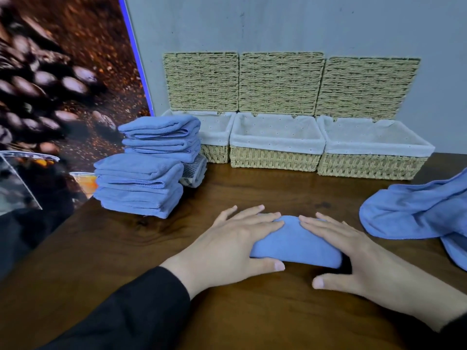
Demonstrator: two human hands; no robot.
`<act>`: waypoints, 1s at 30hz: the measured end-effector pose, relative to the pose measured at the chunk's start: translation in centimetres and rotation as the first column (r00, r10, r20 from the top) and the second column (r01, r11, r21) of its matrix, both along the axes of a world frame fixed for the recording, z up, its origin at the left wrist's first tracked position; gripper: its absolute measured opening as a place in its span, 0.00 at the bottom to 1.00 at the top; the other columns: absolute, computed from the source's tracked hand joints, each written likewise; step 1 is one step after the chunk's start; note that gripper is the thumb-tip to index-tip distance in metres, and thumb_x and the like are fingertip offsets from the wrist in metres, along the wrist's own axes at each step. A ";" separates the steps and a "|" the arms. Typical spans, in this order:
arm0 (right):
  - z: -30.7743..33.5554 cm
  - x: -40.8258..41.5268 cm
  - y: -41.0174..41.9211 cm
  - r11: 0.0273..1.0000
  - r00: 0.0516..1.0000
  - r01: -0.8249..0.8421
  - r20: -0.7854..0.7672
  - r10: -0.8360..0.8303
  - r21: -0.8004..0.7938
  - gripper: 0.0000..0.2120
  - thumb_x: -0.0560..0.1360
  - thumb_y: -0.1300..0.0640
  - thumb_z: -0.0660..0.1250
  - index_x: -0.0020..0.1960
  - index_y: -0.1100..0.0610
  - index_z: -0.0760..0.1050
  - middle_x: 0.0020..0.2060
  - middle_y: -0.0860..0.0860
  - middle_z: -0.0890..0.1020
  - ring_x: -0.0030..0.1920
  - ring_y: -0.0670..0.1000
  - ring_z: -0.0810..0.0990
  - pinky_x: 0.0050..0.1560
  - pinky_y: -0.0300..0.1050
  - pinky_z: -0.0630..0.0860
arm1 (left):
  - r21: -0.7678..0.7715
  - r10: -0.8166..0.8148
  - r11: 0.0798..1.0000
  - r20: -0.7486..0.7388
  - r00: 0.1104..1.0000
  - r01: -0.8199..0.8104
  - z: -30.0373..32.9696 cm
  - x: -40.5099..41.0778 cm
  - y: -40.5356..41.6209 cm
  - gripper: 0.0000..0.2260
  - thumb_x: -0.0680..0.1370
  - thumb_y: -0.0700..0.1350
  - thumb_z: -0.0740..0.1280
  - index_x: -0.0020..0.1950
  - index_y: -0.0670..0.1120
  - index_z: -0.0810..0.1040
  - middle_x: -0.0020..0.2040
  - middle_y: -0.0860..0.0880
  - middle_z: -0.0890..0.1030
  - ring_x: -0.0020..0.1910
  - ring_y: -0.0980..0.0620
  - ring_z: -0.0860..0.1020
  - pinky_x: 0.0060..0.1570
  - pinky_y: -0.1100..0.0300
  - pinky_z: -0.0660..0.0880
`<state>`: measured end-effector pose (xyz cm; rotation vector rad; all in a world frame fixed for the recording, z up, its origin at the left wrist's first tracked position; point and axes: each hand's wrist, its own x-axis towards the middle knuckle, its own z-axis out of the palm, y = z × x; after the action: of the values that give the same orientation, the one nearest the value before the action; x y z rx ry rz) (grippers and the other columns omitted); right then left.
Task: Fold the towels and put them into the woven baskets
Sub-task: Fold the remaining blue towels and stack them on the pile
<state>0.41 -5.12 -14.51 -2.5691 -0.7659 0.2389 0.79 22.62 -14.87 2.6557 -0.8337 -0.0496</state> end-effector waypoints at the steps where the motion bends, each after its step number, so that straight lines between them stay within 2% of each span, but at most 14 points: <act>1: -0.1 0.1 0.0 1.000 1.000 0.003 0.006 -0.003 0.002 0.43 0.68 0.28 0.69 0.77 0.31 0.52 0.73 0.19 0.49 0.75 0.26 0.41 0.78 0.37 0.42 | -0.016 -0.007 1.000 -0.001 1.000 0.007 -0.1 0.1 0.2 0.35 0.76 0.69 0.63 0.80 0.62 0.58 0.79 0.68 0.53 0.77 0.71 0.41 0.79 0.52 0.40; 4: -0.3 0.0 0.2 0.993 0.994 0.094 0.041 -0.097 0.071 0.35 0.71 0.36 0.72 0.72 0.26 0.58 0.72 0.21 0.57 0.73 0.25 0.45 0.78 0.35 0.45 | -0.051 -0.017 0.999 0.001 1.000 0.017 -0.3 0.5 0.9 0.37 0.74 0.68 0.67 0.80 0.63 0.59 0.79 0.69 0.54 0.76 0.72 0.44 0.78 0.57 0.40; 6: -0.5 -0.3 0.4 0.980 0.985 0.140 0.079 -0.152 0.138 0.27 0.73 0.36 0.71 0.68 0.27 0.64 0.73 0.27 0.63 0.76 0.30 0.53 0.78 0.43 0.55 | -0.118 0.009 0.993 -0.012 1.000 -0.010 -0.4 0.5 1.4 0.35 0.73 0.66 0.70 0.78 0.64 0.62 0.78 0.69 0.58 0.75 0.74 0.49 0.77 0.61 0.43; 8: -0.2 -0.9 0.9 0.946 0.972 0.213 0.041 -0.230 0.244 0.19 0.74 0.37 0.69 0.63 0.31 0.69 0.68 0.30 0.70 0.71 0.32 0.65 0.71 0.43 0.66 | -0.212 0.080 0.973 -0.059 0.995 -0.091 -0.2 0.2 1.7 0.29 0.74 0.63 0.73 0.73 0.65 0.68 0.73 0.70 0.66 0.71 0.73 0.58 0.75 0.63 0.53; 10: 0.2 -1.5 1.8 0.870 0.955 0.282 -0.027 -0.297 0.404 0.14 0.74 0.38 0.67 0.58 0.35 0.71 0.58 0.35 0.78 0.59 0.38 0.77 0.59 0.45 0.75 | -0.410 0.134 0.890 -0.185 0.974 -0.200 0.3 -0.1 1.6 0.18 0.75 0.57 0.74 0.64 0.62 0.75 0.64 0.66 0.78 0.64 0.66 0.71 0.65 0.63 0.69; 11: 0.4 -1.7 2.4 0.821 0.944 0.309 -0.052 -0.325 0.480 0.12 0.74 0.38 0.67 0.56 0.37 0.73 0.54 0.37 0.80 0.54 0.41 0.79 0.54 0.46 0.77 | -0.530 0.123 0.812 -0.253 0.960 -0.244 0.6 -0.3 1.5 0.13 0.76 0.54 0.74 0.60 0.59 0.77 0.58 0.62 0.82 0.59 0.63 0.77 0.60 0.61 0.74; 13: 0.7 -2.0 3.7 0.727 0.927 0.355 -0.118 -0.357 0.588 0.10 0.75 0.40 0.66 0.54 0.40 0.75 0.51 0.40 0.81 0.51 0.43 0.82 0.51 0.50 0.79 | -0.682 0.096 0.658 -0.343 0.935 -0.318 1.3 -0.7 1.2 0.08 0.79 0.50 0.72 0.58 0.52 0.79 0.54 0.57 0.85 0.54 0.58 0.83 0.56 0.58 0.79; 16: 0.6 -2.3 5.4 0.617 0.901 0.416 -0.211 -0.379 0.668 0.09 0.76 0.42 0.68 0.53 0.44 0.77 0.50 0.44 0.84 0.52 0.47 0.84 0.53 0.56 0.81 | -0.740 0.112 0.541 -0.407 0.907 -0.399 1.7 -1.0 1.2 0.10 0.80 0.51 0.69 0.61 0.52 0.79 0.56 0.56 0.85 0.54 0.58 0.83 0.55 0.57 0.79; 18: 0.7 -2.4 6.2 0.541 0.871 0.468 -0.259 -0.418 0.699 0.05 0.78 0.44 0.68 0.52 0.43 0.78 0.50 0.45 0.84 0.52 0.49 0.84 0.54 0.58 0.81 | -0.732 0.109 0.543 -0.425 0.898 -0.412 1.6 -1.1 1.6 0.18 0.79 0.53 0.71 0.68 0.57 0.74 0.60 0.59 0.83 0.57 0.62 0.81 0.57 0.61 0.77; 20: 0.8 -2.6 6.8 0.463 0.839 0.518 -0.321 -0.439 0.719 0.07 0.78 0.43 0.69 0.51 0.44 0.79 0.50 0.46 0.85 0.53 0.51 0.85 0.56 0.60 0.81 | -0.715 0.107 0.576 -0.415 0.904 -0.396 1.4 -1.5 1.9 0.28 0.77 0.53 0.74 0.74 0.62 0.67 0.64 0.63 0.79 0.60 0.66 0.78 0.61 0.63 0.75; 22: 1.1 -2.6 7.4 0.396 0.812 0.570 -0.418 -0.408 0.720 0.11 0.77 0.42 0.68 0.53 0.47 0.81 0.51 0.48 0.86 0.53 0.52 0.85 0.59 0.61 0.80 | -0.730 0.108 0.554 -0.412 0.905 -0.399 1.3 -1.6 2.4 0.32 0.76 0.53 0.74 0.77 0.62 0.63 0.66 0.63 0.77 0.62 0.66 0.77 0.64 0.62 0.74; 25: 2.2 -2.9 9.0 0.330 0.789 0.613 -0.574 -0.217 0.718 0.20 0.75 0.44 0.70 0.63 0.53 0.78 0.57 0.52 0.85 0.53 0.55 0.86 0.52 0.56 0.82 | -0.799 0.143 0.420 -0.411 0.900 -0.431 1.8 -1.7 3.6 0.29 0.77 0.52 0.74 0.75 0.61 0.67 0.65 0.58 0.79 0.61 0.60 0.79 0.64 0.55 0.77; 28: 3.9 -2.9 11.5 0.292 0.820 0.561 -0.568 -0.069 0.774 0.31 0.69 0.55 0.74 0.71 0.43 0.71 0.61 0.47 0.81 0.55 0.54 0.86 0.51 0.54 0.84 | -0.857 0.230 0.271 -0.384 0.894 -0.438 3.5 -1.5 5.9 0.24 0.76 0.50 0.75 0.70 0.59 0.73 0.58 0.55 0.84 0.56 0.56 0.83 0.60 0.51 0.80; 30: 5.0 -2.5 13.8 0.292 0.857 0.501 -0.514 -0.036 0.815 0.36 0.69 0.59 0.74 0.72 0.38 0.68 0.61 0.44 0.82 0.58 0.53 0.85 0.54 0.54 0.83 | -0.892 0.272 0.217 -0.335 0.902 -0.397 5.2 -1.6 7.9 0.19 0.76 0.49 0.75 0.66 0.59 0.76 0.54 0.53 0.86 0.52 0.54 0.84 0.56 0.50 0.81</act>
<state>-2.08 8.64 -9.51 -1.3567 -0.1271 0.1313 -0.77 30.52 -9.67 1.5279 -0.0634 0.3278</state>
